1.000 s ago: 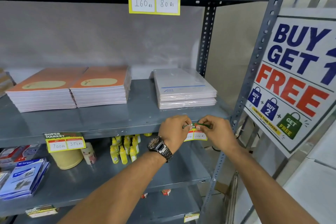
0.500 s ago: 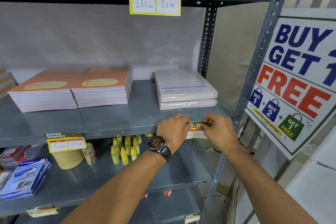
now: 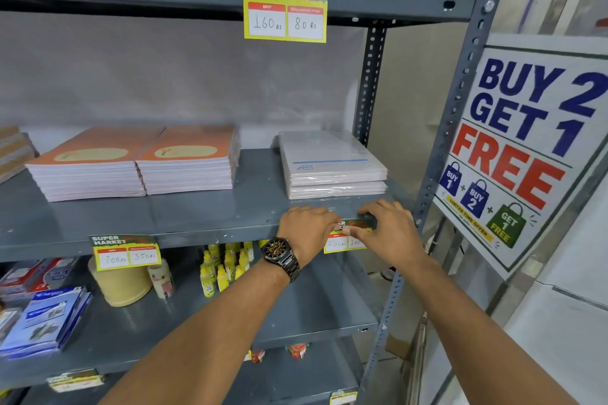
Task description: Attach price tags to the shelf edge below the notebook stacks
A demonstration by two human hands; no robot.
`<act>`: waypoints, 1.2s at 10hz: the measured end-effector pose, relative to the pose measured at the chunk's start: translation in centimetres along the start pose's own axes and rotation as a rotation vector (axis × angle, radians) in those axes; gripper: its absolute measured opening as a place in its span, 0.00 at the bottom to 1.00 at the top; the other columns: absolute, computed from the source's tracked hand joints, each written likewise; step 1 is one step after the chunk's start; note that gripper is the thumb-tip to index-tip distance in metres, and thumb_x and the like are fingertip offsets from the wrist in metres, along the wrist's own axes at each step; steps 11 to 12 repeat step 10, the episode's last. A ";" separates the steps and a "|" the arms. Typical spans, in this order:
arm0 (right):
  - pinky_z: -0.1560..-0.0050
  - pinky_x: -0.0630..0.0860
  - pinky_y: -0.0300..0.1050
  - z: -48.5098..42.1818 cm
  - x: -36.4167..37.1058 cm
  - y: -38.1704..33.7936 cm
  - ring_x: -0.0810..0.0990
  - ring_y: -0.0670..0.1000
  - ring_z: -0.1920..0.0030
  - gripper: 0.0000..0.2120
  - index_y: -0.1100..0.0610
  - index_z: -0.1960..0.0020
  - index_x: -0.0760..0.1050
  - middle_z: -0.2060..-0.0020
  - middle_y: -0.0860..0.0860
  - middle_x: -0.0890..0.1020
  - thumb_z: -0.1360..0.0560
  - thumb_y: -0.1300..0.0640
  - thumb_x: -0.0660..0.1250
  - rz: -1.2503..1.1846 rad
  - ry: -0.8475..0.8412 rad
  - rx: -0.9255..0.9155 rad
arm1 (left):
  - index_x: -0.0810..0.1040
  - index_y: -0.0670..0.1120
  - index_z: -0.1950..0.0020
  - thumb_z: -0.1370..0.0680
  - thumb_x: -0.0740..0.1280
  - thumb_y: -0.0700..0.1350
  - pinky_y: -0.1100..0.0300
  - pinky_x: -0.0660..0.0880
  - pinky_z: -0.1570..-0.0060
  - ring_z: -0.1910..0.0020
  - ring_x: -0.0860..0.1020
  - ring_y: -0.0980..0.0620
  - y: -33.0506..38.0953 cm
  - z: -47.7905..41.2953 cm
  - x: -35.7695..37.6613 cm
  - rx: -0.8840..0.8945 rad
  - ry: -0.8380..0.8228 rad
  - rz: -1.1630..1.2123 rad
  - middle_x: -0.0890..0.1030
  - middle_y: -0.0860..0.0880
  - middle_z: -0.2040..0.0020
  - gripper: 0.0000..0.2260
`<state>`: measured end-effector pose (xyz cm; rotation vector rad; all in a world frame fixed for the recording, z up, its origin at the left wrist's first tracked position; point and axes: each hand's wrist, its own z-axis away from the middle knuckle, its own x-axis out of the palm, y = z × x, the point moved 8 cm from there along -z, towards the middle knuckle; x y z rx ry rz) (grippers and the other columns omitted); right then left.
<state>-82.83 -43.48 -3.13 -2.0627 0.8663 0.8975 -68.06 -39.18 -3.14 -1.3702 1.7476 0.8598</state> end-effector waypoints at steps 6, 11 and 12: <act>0.57 0.71 0.52 -0.3 1.3 -0.8 0.74 0.56 0.56 0.14 0.56 0.56 0.76 0.59 0.52 0.78 0.28 0.45 0.71 0.213 0.031 -0.064 | 0.78 0.52 0.51 0.21 0.61 0.51 0.56 0.69 0.62 0.59 0.79 0.45 -0.2 0.4 -0.2 -0.026 0.053 0.063 0.83 0.50 0.57 0.08; 0.54 0.71 0.46 0.0 -0.5 -1.2 0.78 0.54 0.50 0.11 0.52 0.54 0.80 0.57 0.50 0.82 0.28 0.45 0.71 -0.195 0.076 0.068 | 0.73 0.53 0.34 0.24 0.66 0.57 0.52 0.73 0.41 0.37 0.74 0.48 -2.0 2.5 -1.6 -0.047 -0.165 0.266 0.78 0.50 0.35 0.20; 0.54 0.71 0.46 0.0 -0.5 -1.2 0.78 0.54 0.50 0.11 0.52 0.54 0.80 0.57 0.50 0.82 0.28 0.45 0.71 -0.195 0.076 0.068 | 0.73 0.53 0.34 0.24 0.66 0.57 0.52 0.73 0.41 0.37 0.74 0.48 -2.0 2.5 -1.6 -0.047 -0.165 0.266 0.78 0.50 0.35 0.20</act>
